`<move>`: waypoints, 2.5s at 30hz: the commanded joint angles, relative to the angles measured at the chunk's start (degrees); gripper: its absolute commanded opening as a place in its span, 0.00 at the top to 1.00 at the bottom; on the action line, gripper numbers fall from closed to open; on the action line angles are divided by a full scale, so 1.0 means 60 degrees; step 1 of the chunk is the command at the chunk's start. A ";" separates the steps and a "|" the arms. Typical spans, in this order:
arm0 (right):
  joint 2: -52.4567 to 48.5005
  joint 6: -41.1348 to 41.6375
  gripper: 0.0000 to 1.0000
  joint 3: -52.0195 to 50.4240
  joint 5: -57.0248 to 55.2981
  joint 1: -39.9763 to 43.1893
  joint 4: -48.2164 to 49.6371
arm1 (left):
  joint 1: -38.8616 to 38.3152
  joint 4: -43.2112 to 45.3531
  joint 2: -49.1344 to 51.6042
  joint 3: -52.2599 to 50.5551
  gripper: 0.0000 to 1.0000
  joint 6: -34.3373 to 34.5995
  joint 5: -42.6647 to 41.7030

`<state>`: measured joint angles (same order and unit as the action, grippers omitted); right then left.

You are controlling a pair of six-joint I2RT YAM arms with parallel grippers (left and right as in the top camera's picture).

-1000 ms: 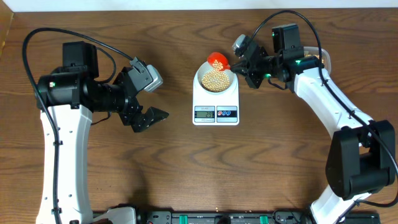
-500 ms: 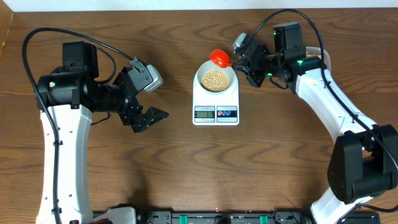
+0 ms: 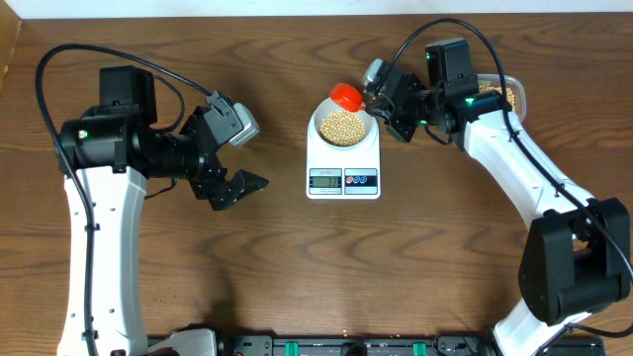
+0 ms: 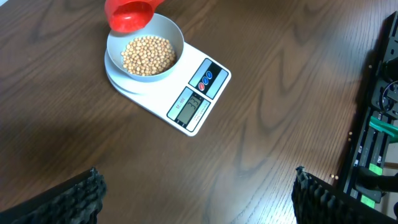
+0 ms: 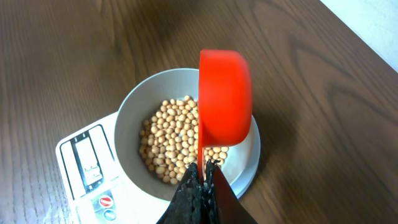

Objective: Scoop item into bowl and weigh 50g on scale
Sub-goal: 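Tilt the red scoop with the right gripper to pour soybeans into the bowl, then move the empty red scoop back to the soybean tub with the right gripper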

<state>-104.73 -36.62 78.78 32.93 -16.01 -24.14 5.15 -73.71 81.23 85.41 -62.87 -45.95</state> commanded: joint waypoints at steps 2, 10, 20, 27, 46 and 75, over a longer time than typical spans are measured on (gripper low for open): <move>0.0390 -0.0127 0.99 0.0022 0.0000 -0.0025 0.0087 | 0.0026 -0.0066 0.0000 -0.0055 0.02 -0.0091 0.0025; 0.0419 -0.0127 0.99 0.0022 0.0000 -0.0022 0.0091 | 0.0026 -0.0069 0.0000 -0.0055 0.02 -0.0091 0.0025; 0.0550 -0.0124 0.99 0.0025 0.0543 0.0200 -0.0229 | 0.0026 -0.0066 0.0000 -0.0055 0.02 -0.0091 0.0025; 0.0652 -0.0117 0.99 0.0029 0.1359 0.0240 0.0062 | 0.0026 -0.0066 0.0000 -0.0055 0.02 -0.0091 0.0025; 0.2262 0.1923 0.98 0.0029 0.0062 0.3344 -0.0517 | 0.0026 -0.0066 0.0000 -0.0055 0.02 -0.0091 0.0025; 0.0153 0.0124 0.99 0.0007 -0.9147 0.1858 -0.2080 | 0.0026 -0.0066 0.0000 -0.0055 0.02 -0.0091 0.0025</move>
<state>-101.80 -33.15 78.78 -16.95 -4.25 -36.73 5.15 -73.71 81.23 85.41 -62.87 -45.93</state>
